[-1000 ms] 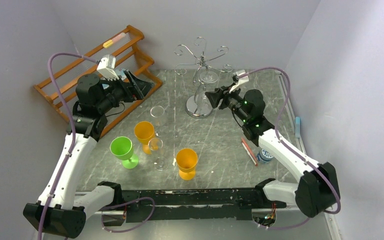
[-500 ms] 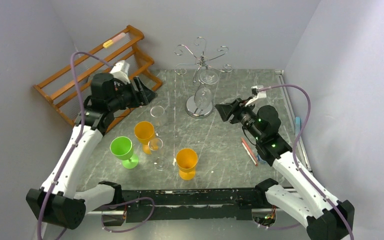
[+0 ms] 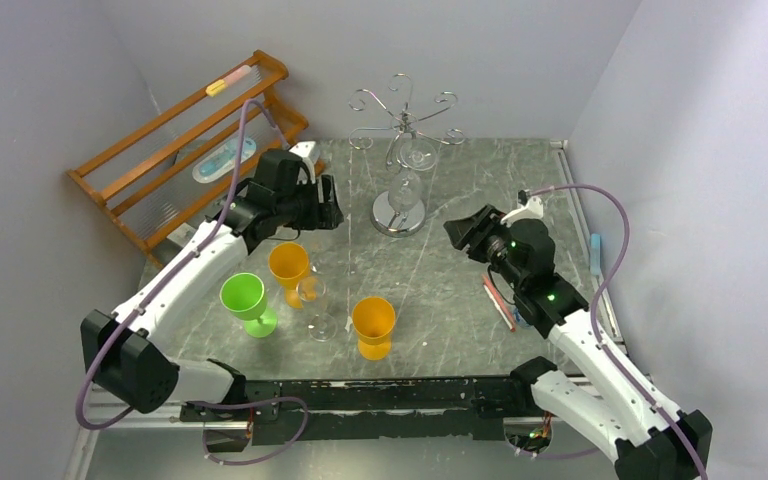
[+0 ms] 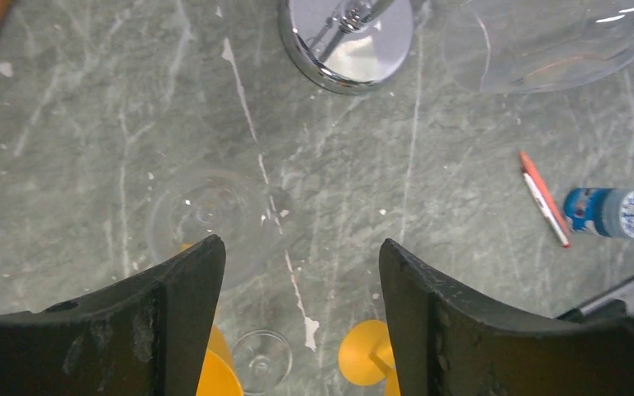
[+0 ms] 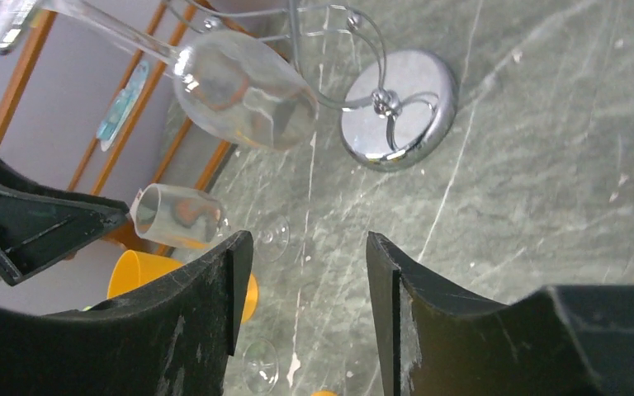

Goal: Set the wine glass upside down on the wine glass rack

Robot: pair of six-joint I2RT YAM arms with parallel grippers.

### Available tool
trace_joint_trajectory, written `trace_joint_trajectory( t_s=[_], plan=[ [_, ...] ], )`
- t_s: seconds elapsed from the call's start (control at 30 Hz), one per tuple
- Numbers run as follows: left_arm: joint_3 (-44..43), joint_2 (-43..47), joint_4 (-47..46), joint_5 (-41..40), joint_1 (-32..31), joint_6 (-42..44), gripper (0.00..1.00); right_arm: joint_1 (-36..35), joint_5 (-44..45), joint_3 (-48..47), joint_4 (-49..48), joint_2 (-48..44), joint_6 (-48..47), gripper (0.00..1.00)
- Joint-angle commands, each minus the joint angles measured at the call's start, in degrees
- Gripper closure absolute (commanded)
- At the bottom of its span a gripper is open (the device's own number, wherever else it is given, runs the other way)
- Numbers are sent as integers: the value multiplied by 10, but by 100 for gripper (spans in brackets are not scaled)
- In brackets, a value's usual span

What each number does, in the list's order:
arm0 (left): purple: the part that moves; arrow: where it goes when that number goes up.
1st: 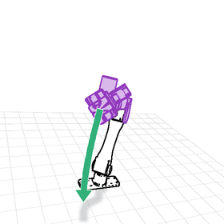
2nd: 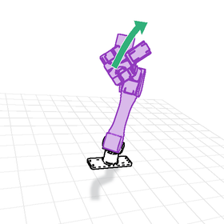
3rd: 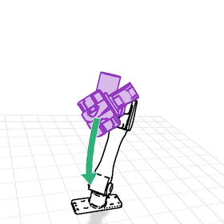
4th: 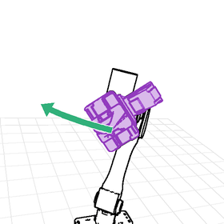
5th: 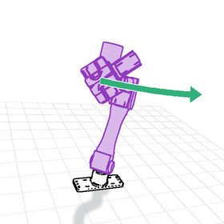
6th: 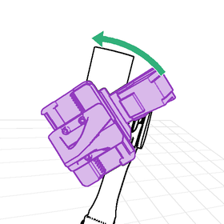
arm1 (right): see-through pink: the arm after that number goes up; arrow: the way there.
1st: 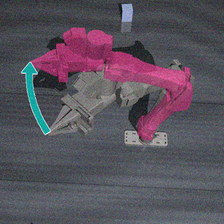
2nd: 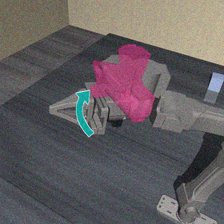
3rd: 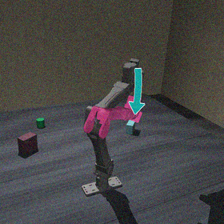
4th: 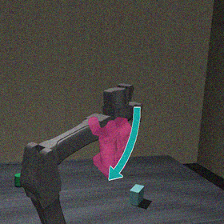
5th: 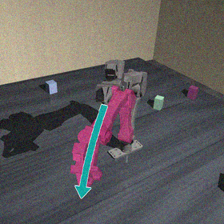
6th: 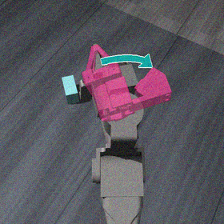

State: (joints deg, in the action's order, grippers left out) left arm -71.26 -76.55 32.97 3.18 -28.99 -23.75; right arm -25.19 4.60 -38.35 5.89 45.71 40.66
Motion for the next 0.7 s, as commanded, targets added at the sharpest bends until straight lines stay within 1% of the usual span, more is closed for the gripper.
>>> trace_joint_trajectory(
  t_s=[0.0,0.13,0.23,0.37,0.43,0.5,0.57,0.67],
  plan=[
    [-35,-18,29,-60,-10,19,31,2,1,11,43,18,62,47],
    [-35,-35,34,-74,-11,29,38,2,-33,23,15,30,74,56],
    [-39,-52,35,-66,-12,32,42,2,-43,26,5,37,77,59],
    [-43,-70,41,-39,-12,29,43,2,-43,11,14,54,70,60],
    [-37,-75,36,-37,-12,27,43,2,-58,7,19,62,69,61],
    [-32,-81,33,-37,-12,26,45,2,-61,7,19,68,71,61],
    [-32,-91,33,-37,-12,25,51,2,-67,4,17,73,72,63],
    [-40,-103,36,-37,-14,26,67,2,-71,-6,25,82,73,65]
  ],
)
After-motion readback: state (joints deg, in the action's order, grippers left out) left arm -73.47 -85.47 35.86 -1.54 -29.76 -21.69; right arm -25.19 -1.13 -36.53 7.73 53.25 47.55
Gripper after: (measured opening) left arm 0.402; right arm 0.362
